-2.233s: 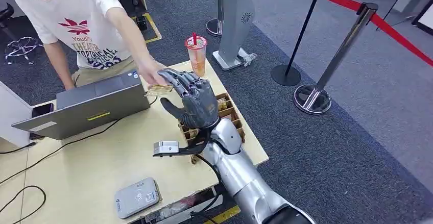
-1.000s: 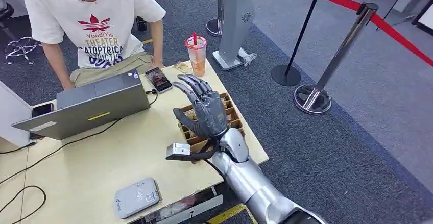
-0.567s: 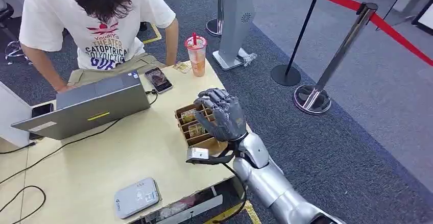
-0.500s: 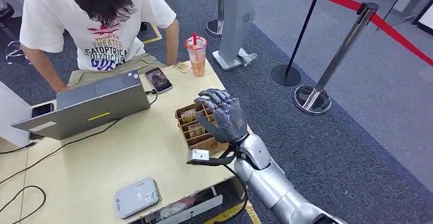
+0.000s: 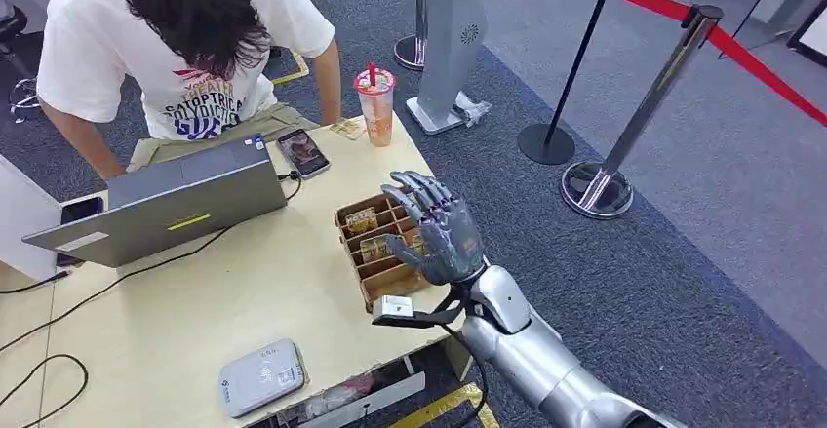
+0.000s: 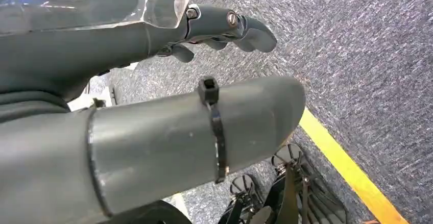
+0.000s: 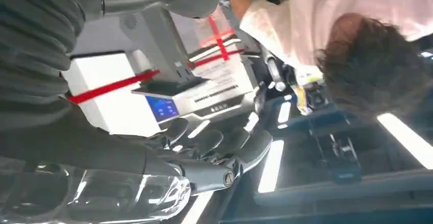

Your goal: Pass the card to the sensor for recognition and then transmit it.

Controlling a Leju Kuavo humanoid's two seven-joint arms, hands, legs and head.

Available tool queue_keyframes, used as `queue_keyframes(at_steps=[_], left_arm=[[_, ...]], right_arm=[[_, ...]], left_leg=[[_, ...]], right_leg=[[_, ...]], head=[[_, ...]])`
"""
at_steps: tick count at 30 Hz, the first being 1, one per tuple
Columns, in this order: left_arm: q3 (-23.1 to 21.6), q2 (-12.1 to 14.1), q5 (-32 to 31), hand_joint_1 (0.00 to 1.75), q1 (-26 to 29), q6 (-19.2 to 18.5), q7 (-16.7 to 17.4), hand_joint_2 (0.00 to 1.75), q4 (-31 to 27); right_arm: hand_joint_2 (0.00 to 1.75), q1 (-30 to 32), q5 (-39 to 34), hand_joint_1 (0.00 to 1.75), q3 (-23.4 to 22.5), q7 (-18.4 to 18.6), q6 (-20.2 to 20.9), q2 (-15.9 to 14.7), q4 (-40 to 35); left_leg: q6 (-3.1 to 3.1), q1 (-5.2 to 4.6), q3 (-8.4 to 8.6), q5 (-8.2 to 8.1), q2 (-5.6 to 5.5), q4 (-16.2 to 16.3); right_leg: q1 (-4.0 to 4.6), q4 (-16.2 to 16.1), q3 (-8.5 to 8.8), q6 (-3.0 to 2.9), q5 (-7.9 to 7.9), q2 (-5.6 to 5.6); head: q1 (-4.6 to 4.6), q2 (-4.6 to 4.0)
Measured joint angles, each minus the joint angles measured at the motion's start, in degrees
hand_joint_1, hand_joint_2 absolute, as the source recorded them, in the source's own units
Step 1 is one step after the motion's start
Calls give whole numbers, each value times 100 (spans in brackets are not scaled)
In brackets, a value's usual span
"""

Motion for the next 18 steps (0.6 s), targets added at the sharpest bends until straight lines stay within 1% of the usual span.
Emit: queue_keyframes(at_steps=[2,3,6,8,9,11,18], left_arm=[[13,0,0,0,1,2,15,0,0],[17,0,0,0,1,4,22,0,0],[22,-4,7,0,0,22,46,0,0],[28,-11,18,0,0,39,48,0,0],[33,-15,22,0,1,42,48,0,0],[44,-17,28,0,1,42,46,0,0],[74,-31,22,0,6,33,28,0,0]], right_arm=[[175,31,0,45,70,63,-2,-55,17],[175,39,0,42,96,85,-2,-68,24],[175,65,-19,40,231,166,-2,-129,65],[175,64,-107,40,369,318,0,-174,111],[175,64,-103,44,467,447,2,-210,133],[175,66,-94,44,633,607,4,-273,166],[175,128,-100,49,974,872,68,-566,177]], left_leg=[[0,0,-1,0,0,0],[0,0,-1,0,0,0],[0,0,0,0,0,0],[0,1,0,0,0,0],[0,1,0,0,0,0],[0,1,0,0,0,0],[1,0,-1,0,0,0]], right_leg=[[0,0,0,0,0,0],[0,0,0,0,0,0],[0,0,0,0,0,0],[0,0,0,0,0,0],[0,0,0,0,0,0],[1,0,0,0,0,0],[0,0,0,0,0,-1]], head=[[0,0],[0,0],[0,0],[0,0],[0,0],[0,0],[0,0]])
